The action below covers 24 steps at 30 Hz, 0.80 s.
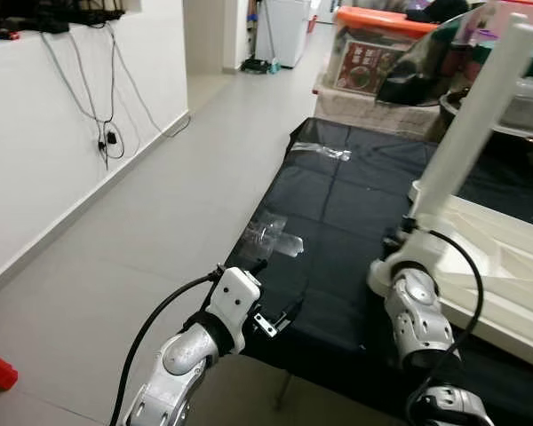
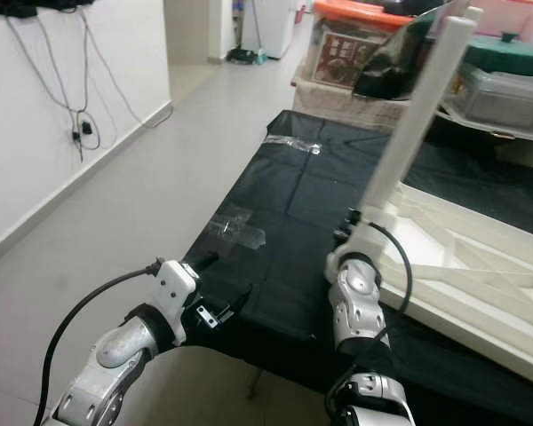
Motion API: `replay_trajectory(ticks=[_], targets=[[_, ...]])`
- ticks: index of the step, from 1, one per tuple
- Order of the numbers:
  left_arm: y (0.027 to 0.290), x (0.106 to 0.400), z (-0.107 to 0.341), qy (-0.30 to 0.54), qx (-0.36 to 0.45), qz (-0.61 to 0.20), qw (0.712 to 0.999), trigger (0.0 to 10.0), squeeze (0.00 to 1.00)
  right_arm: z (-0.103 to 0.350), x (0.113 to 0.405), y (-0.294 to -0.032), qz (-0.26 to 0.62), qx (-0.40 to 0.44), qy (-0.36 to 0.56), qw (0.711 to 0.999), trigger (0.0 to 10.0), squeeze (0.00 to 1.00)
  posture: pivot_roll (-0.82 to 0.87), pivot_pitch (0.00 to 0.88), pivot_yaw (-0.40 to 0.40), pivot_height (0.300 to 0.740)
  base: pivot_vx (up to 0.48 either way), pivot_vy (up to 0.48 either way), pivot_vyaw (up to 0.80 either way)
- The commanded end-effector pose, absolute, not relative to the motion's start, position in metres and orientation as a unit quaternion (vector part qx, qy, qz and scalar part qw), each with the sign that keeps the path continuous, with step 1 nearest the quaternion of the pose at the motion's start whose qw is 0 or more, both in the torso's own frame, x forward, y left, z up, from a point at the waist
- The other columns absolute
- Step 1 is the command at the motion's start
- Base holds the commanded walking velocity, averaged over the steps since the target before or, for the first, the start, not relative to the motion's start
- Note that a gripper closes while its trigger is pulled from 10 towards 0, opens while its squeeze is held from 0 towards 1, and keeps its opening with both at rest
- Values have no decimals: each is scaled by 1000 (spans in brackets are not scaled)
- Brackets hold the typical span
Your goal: Building children table
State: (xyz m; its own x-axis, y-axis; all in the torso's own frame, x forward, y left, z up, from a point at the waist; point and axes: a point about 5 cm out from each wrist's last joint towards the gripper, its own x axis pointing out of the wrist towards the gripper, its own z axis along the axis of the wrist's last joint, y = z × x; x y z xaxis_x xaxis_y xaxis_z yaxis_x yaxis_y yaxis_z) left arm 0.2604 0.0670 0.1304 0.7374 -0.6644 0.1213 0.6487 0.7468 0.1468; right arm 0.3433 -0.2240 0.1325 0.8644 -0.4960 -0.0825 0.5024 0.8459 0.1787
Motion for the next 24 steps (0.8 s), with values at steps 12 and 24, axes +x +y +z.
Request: replay_trajectory(ticks=[12,24], targets=[[66,260,126,-76,47,-359,929,10000,0,136,345,-206,-198,159,-43,966,10000,0,121,0,-94,740,0,0,0],[65,261,127,-77,47,-358,929,10000,0,157,329,-201,282,135,-28,949,10000,0,112,0,-87,740,0,0,0]])
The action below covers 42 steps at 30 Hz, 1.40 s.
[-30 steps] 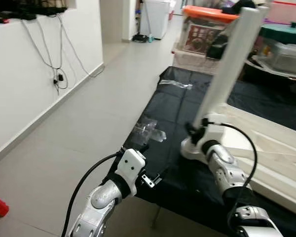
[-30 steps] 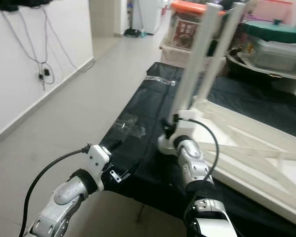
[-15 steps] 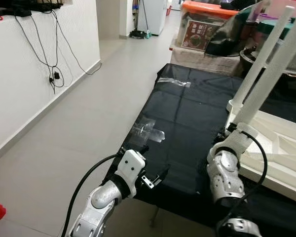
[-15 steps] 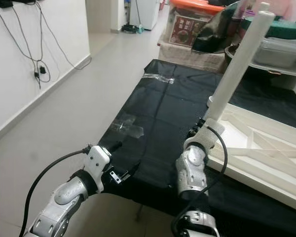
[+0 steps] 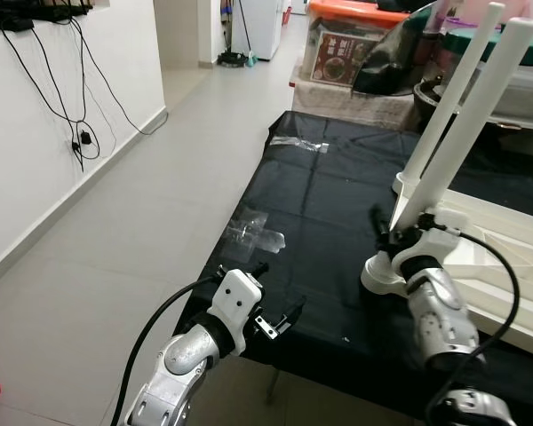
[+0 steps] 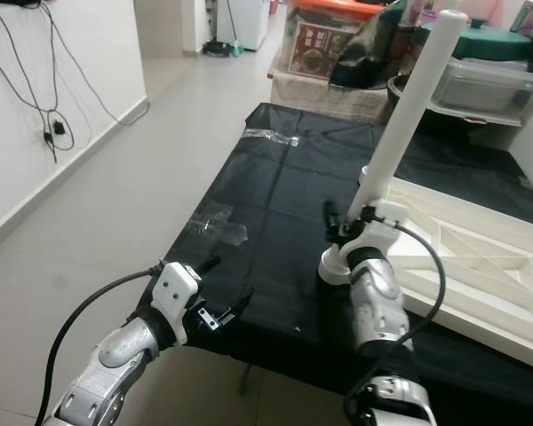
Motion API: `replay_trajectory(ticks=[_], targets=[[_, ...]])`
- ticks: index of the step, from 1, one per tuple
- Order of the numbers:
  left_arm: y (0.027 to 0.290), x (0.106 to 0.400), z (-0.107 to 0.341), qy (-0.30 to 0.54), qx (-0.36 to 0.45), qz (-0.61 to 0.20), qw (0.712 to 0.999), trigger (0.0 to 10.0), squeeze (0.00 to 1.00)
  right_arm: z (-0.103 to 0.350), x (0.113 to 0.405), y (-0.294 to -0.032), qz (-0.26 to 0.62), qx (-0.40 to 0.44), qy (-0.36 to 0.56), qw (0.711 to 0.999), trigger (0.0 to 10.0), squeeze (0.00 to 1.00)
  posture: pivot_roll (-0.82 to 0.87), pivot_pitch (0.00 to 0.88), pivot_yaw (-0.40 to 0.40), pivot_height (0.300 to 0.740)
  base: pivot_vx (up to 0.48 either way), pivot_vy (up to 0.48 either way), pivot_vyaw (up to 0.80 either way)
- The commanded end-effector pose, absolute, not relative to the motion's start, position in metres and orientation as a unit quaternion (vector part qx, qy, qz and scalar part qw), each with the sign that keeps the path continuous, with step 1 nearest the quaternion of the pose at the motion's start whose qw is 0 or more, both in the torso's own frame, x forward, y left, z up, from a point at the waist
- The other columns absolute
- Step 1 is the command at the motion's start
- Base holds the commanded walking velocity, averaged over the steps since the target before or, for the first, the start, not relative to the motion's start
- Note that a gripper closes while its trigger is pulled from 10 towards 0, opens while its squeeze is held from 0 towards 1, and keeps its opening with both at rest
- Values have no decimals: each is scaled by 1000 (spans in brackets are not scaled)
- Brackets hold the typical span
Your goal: Building children table
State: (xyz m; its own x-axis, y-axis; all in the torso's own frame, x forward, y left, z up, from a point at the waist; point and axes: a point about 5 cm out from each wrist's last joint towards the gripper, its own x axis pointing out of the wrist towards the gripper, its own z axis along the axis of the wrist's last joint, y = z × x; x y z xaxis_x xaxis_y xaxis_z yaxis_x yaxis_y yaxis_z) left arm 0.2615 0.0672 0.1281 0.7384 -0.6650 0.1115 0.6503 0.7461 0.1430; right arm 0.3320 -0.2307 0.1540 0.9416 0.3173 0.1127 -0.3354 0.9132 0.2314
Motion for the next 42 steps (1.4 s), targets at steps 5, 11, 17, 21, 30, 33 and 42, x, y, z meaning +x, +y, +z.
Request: replay_trajectory(ticks=[5,11,17,21,30,33,42], targets=[[64,261,128,-78,48,-359,929,10000,0,156,321,-185,411,79,3,908,10000,0,110,0,-87,740,0,0,0],[64,262,129,-81,49,-358,929,10000,0,146,323,-170,503,25,58,862,10000,0,122,0,-92,740,0,0,0],[64,262,130,-83,49,-357,929,10000,0,140,349,-177,319,-3,54,946,0,0,127,0,-98,740,0,0,0],[64,261,130,-84,49,-357,929,10000,0,145,358,-201,169,42,30,984,0,0,130,0,-99,740,0,0,0],[64,261,130,-84,48,-357,929,10000,0,145,349,-240,-149,74,8,986,0,0,122,0,-96,740,0,0,0],[64,261,130,-83,48,-357,929,10000,0,141,337,-246,-255,87,5,963,0,0,122,0,-96,740,0,0,0],[64,261,130,-84,48,-357,929,10000,0,134,328,-211,-327,132,8,936,10000,0,123,0,-98,740,0,0,0]])
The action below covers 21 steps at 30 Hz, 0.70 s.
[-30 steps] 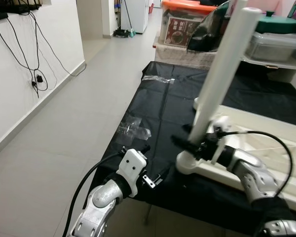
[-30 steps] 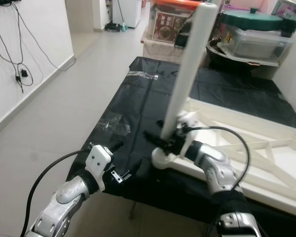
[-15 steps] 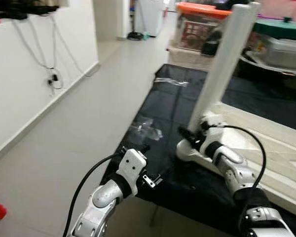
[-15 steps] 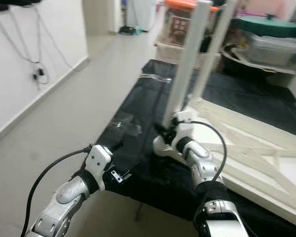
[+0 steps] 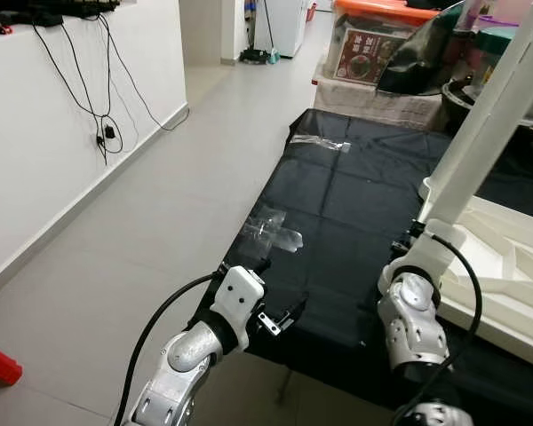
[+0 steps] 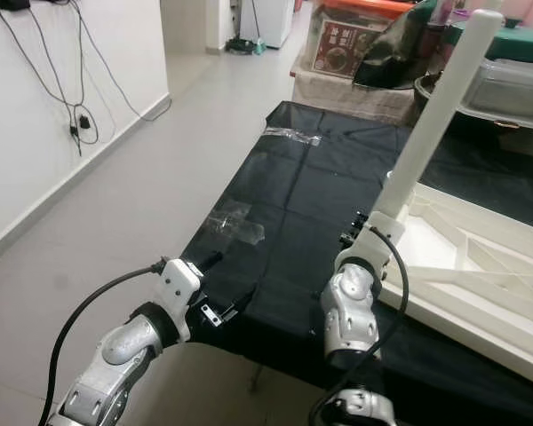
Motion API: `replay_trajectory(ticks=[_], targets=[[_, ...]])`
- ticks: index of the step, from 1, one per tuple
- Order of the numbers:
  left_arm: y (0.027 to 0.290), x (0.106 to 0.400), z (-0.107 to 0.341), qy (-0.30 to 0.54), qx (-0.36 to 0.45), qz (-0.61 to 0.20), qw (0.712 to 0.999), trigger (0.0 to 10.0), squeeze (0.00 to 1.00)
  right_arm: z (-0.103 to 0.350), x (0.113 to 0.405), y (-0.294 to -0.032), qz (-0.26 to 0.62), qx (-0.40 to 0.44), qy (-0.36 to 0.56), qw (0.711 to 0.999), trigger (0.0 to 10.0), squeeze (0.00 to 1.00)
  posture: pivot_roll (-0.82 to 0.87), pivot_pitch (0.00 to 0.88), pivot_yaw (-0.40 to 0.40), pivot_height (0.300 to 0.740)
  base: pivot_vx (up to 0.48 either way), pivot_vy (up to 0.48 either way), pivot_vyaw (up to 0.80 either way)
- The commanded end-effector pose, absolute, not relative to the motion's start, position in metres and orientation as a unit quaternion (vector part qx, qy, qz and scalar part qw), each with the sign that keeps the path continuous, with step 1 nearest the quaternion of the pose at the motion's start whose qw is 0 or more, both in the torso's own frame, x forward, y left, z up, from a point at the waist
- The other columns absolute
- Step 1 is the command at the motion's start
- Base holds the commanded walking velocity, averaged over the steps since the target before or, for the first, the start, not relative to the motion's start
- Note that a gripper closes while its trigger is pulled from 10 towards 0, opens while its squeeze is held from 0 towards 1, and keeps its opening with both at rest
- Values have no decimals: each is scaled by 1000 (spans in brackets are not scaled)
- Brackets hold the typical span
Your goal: Building children table
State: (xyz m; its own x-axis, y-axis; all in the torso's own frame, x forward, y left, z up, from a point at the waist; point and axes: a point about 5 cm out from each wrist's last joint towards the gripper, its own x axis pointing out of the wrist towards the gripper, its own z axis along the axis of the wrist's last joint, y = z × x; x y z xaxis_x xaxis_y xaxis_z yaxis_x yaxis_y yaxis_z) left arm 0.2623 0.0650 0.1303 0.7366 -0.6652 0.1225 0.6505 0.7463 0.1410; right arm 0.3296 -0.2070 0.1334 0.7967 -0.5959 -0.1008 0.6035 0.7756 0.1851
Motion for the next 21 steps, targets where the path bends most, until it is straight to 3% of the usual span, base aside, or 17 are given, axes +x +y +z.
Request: replay_trajectory(ticks=[1,2,6,7,10,12,14,15,17,18,19,21], targets=[[64,261,130,-84,48,-357,929,10000,0,134,328,-211,-327,132,8,936,10000,0,123,0,-98,740,0,0,0],[64,261,130,-83,48,-357,929,10000,0,135,334,-202,-279,145,-5,949,10000,1000,123,0,-98,740,0,0,0],[64,261,129,-83,49,-357,929,10000,0,138,338,-197,-232,139,-26,962,10000,1000,121,0,-98,740,0,0,0],[64,261,129,-82,49,-358,929,10000,0,146,342,-208,-164,129,-64,976,10000,0,119,0,-97,740,0,0,0],[64,261,128,-82,49,-359,929,10000,0,149,344,-212,-133,128,-78,980,10000,0,119,0,-97,740,0,0,0],[63,261,128,-83,49,-360,928,10000,0,155,348,-219,-16,134,-61,989,10000,0,116,0,-96,740,0,0,0],[63,261,128,-83,49,-360,928,10000,0,158,348,-220,21,134,-52,989,10000,0,116,0,-96,740,0,0,0],[63,261,128,-82,48,-360,928,10000,0,162,347,-214,117,135,-37,983,10000,0,112,0,-95,740,0,0,0],[63,261,128,-82,48,-360,928,10000,0,162,347,-214,117,135,-37,983,10000,0,112,0,-95,740,0,0,0],[63,262,127,-82,48,-361,928,10000,0,165,344,-204,220,119,-21,968,10000,0,104,0,-87,740,0,0,0],[63,262,127,-82,48,-361,928,10000,0,165,344,-204,220,119,-21,968,10000,0,104,0,-87,740,0,0,0],[62,261,126,-81,48,-361,928,10000,0,164,341,-185,381,65,22,922,10000,0,125,0,-104,740,0,0,0]])
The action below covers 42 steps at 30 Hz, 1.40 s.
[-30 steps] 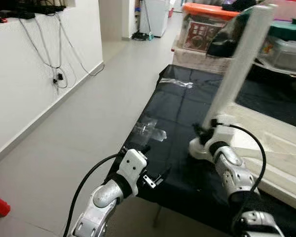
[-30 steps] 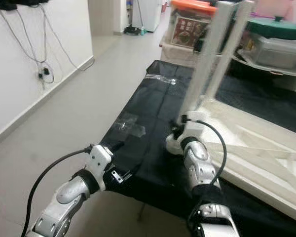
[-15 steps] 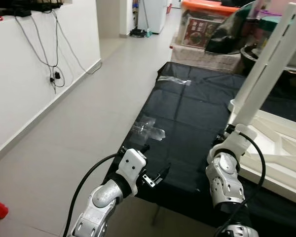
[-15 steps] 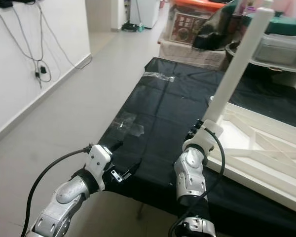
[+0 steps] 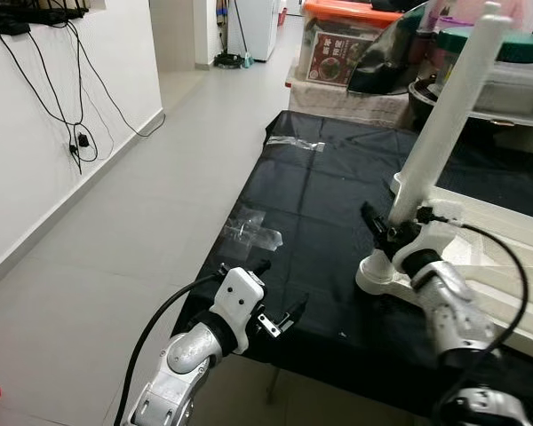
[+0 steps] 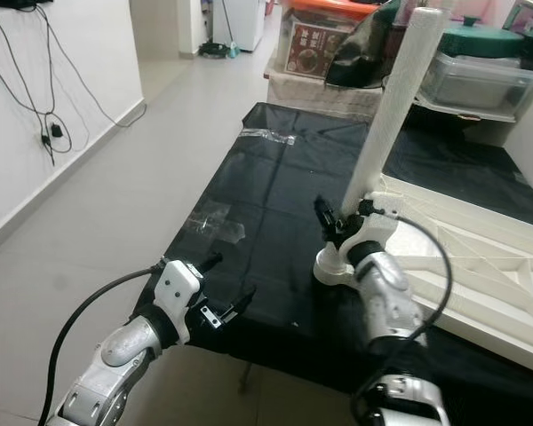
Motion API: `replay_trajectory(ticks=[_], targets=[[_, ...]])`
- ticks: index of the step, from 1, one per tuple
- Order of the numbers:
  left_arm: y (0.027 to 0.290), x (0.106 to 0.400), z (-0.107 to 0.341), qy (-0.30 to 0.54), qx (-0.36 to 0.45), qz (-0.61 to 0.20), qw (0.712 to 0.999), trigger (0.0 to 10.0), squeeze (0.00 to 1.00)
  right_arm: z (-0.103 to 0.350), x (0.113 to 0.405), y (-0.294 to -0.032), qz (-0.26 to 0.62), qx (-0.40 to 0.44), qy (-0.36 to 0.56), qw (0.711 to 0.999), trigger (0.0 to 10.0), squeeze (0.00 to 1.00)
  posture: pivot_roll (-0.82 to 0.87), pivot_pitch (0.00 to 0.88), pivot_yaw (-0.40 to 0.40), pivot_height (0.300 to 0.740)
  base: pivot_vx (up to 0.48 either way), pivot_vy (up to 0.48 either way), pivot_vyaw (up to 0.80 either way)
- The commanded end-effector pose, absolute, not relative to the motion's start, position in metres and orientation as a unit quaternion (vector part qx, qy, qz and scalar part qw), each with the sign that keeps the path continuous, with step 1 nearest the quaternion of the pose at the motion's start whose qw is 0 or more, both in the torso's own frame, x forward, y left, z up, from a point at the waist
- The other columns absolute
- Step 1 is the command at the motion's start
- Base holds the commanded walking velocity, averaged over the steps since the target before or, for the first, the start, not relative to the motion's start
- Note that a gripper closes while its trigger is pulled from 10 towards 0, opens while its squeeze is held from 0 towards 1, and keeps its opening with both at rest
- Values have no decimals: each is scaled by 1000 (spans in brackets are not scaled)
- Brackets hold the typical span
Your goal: Building children table
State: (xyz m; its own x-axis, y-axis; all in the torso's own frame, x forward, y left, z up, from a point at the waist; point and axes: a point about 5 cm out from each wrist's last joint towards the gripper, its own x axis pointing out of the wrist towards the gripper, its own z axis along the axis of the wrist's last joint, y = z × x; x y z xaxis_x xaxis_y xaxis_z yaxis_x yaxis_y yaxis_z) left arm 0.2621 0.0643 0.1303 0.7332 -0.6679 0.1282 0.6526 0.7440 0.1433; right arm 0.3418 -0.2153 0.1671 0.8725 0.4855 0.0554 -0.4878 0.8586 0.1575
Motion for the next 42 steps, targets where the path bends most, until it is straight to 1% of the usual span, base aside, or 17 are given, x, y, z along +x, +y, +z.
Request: replay_trajectory(ticks=[1,3,8,9,10,11,12,15,19,21,24,28,31,39,40,41,42], targets=[[62,261,126,-81,48,-361,928,10000,0,164,341,-185,381,65,22,922,10000,0,125,0,-104,740,0,0,0],[61,261,126,-81,48,-361,928,10000,0,160,344,-175,453,26,54,889,10000,0,138,0,-116,740,0,0,0],[61,260,125,-81,48,-360,928,10000,0,158,346,-166,504,11,69,861,10000,0,141,0,-118,740,0,0,0],[62,260,125,-80,48,-360,928,10000,0,158,345,-161,526,8,72,847,8510,0,142,0,-117,740,0,0,0],[62,259,125,-80,48,-361,928,10000,0,159,345,-158,541,7,74,838,6000,0,142,0,-117,740,0,0,0],[62,259,125,-80,48,-361,928,10000,0,159,345,-158,541,7,74,838,6000,0,142,0,-117,740,0,0,0],[62,259,125,-79,48,-361,928,10000,0,160,347,-155,538,3,72,840,0,0,142,0,-114,740,0,0,0],[62,259,124,-79,48,-362,928,10000,0,161,350,-155,529,1,70,845,0,0,142,0,-114,740,0,0,0],[63,258,124,-78,48,-361,928,10000,0,165,370,-162,348,23,26,937,0,0,142,0,-116,740,0,0,0],[63,258,124,-78,48,-361,928,10000,0,165,370,-162,348,23,26,937,0,0,142,0,-116,740,0,0,0],[63,258,125,-78,47,-361,928,10000,0,157,380,-190,104,66,28,992,0,0,133,0,-108,740,0,0,0],[63,259,125,-78,47,-361,928,10000,0,155,380,-197,65,64,28,995,0,0,133,0,-108,740,0,0,0],[62,259,125,-78,47,-363,927,10000,0,144,357,-231,-219,84,13,972,0,0,122,0,-98,740,0,0,0],[62,260,127,-80,49,-362,927,10000,0,141,342,-212,-328,138,7,935,0,0,122,0,-97,740,0,0,0],[62,260,127,-81,49,-362,928,10000,0,142,342,-208,-333,144,7,932,1725,0,122,0,-97,740,0,0,0],[62,260,127,-80,49,-361,928,10000,0,144,344,-203,-324,141,-1,935,9961,0,122,0,-97,740,0,0,0],[62,260,127,-80,49,-361,928,10000,0,146,346,-200,-320,137,-7,937,9961,0,122,0,-97,740,0,0,0]])
